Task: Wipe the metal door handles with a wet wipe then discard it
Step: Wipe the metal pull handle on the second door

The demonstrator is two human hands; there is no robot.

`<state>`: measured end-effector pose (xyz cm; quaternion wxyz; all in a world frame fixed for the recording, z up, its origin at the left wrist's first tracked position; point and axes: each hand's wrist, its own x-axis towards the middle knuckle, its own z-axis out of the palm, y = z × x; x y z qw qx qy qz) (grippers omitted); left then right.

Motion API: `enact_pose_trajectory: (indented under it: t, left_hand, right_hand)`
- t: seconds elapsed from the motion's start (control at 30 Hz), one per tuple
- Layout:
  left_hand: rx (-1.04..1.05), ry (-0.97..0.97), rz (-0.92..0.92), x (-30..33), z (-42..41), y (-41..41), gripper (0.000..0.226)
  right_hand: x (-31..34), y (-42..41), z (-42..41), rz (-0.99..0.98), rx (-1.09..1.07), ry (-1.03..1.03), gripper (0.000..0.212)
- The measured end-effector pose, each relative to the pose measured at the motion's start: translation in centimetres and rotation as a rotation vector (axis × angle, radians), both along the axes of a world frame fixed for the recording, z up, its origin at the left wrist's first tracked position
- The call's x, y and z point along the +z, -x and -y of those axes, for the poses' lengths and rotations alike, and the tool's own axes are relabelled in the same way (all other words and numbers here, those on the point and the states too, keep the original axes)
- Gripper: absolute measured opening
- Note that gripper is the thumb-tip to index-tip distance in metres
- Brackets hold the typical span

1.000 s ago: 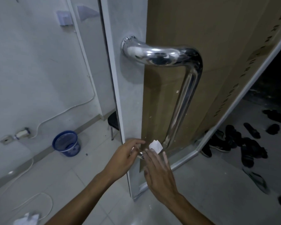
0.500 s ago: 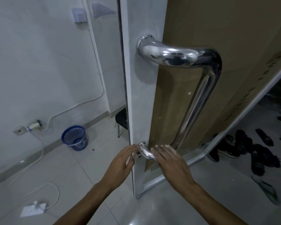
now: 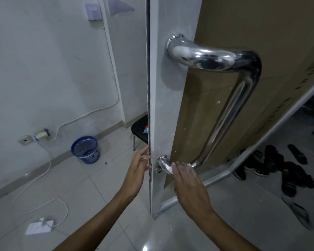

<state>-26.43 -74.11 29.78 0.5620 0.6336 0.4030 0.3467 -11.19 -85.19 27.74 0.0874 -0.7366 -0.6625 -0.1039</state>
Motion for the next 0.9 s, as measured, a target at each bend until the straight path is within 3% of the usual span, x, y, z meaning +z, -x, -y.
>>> enact_pose_trajectory:
  t: [0.37, 0.53, 0.77, 0.9]
  left_hand:
    - [0.016, 0.002, 0.016, 0.4, 0.2, -0.6, 0.023]
    - [-0.001, -0.002, -0.004, 0.5, 0.2, -0.6, 0.023]
    - [-0.019, 0.014, -0.014, 0.6, -0.1, -0.4, 0.02]
    - [-0.037, 0.032, -0.007, 0.9, -0.2, -0.2, 0.021]
  right_hand:
    - [3.3, 5.3, -5.4, -0.155, -0.349, 0.213, 0.052]
    - [3.2, 3.1, -6.2, -0.293, -0.273, 0.32, 0.038]
    - [1.3, 0.6, 0.0, -0.059, -0.07, 0.18, 0.071]
    - [1.1, -3.4, 1.8, 0.159, -0.033, 0.076, 0.075]
